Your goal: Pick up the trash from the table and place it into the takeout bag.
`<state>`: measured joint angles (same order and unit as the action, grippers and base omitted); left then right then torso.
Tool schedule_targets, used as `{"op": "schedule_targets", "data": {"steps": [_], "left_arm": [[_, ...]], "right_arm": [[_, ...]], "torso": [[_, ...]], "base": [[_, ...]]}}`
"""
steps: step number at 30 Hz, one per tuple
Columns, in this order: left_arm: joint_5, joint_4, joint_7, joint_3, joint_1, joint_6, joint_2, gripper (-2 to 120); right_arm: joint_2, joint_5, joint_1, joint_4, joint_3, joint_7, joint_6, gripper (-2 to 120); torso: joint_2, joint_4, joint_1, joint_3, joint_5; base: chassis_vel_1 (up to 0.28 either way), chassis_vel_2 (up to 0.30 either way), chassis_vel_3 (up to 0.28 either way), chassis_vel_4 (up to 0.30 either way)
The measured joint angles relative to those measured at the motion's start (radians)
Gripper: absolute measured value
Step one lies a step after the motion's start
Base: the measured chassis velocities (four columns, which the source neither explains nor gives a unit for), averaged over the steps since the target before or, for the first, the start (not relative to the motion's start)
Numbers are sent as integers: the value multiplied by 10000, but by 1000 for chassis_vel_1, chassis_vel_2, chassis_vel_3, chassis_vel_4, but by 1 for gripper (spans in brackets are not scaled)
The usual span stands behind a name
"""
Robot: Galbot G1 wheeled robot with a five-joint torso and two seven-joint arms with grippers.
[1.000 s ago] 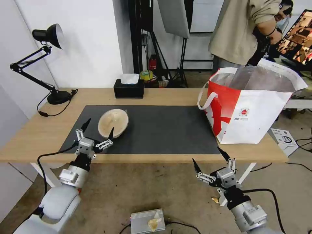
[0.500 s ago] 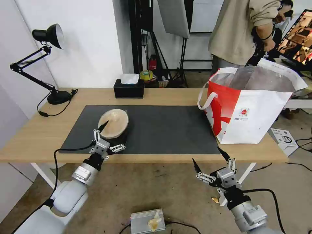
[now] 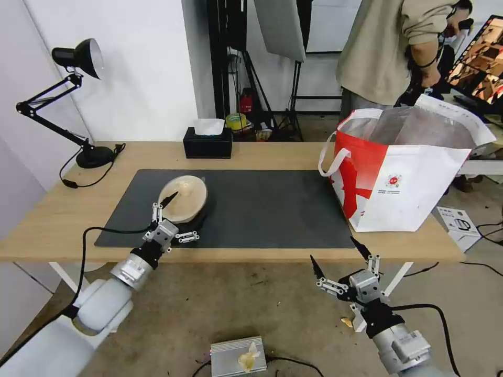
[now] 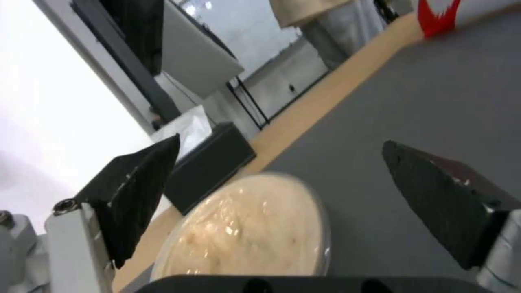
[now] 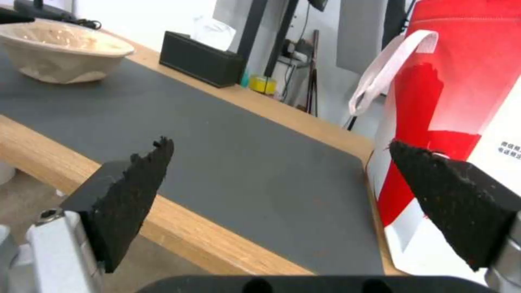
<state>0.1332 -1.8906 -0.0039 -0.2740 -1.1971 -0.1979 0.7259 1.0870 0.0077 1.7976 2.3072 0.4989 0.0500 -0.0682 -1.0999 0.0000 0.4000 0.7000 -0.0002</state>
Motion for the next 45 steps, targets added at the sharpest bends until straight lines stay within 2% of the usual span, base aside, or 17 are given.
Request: {"op": "schedule_targets", "data": {"steps": [9, 22, 28, 36, 45], "left_arm": [[352, 103, 542, -343, 188, 365, -633, 100], [450, 345, 852, -736, 130, 704, -790, 100], [452, 435, 939, -722, 138, 680, -745, 100], [463, 114, 1134, -623, 79, 519, -699, 100], [473, 231, 1179, -66, 545, 345, -668, 100]], "right_arm": [[0, 0, 0, 0, 0, 0, 0, 100], [0, 0, 0, 0, 0, 0, 0, 100], [0, 0, 0, 0, 0, 0, 0, 100], [0, 0, 0, 0, 0, 0, -1, 100], [0, 0, 0, 0, 0, 0, 0, 100]], "torso": [[0, 0, 0, 0, 1], [0, 0, 0, -1, 1], [0, 0, 0, -1, 1], [0, 0, -1, 0, 2], [0, 0, -1, 0, 2]], "base": [[0, 0, 0, 0], [0, 0, 0, 0], [0, 0, 0, 0], [0, 0, 0, 0], [0, 0, 0, 0]]}}
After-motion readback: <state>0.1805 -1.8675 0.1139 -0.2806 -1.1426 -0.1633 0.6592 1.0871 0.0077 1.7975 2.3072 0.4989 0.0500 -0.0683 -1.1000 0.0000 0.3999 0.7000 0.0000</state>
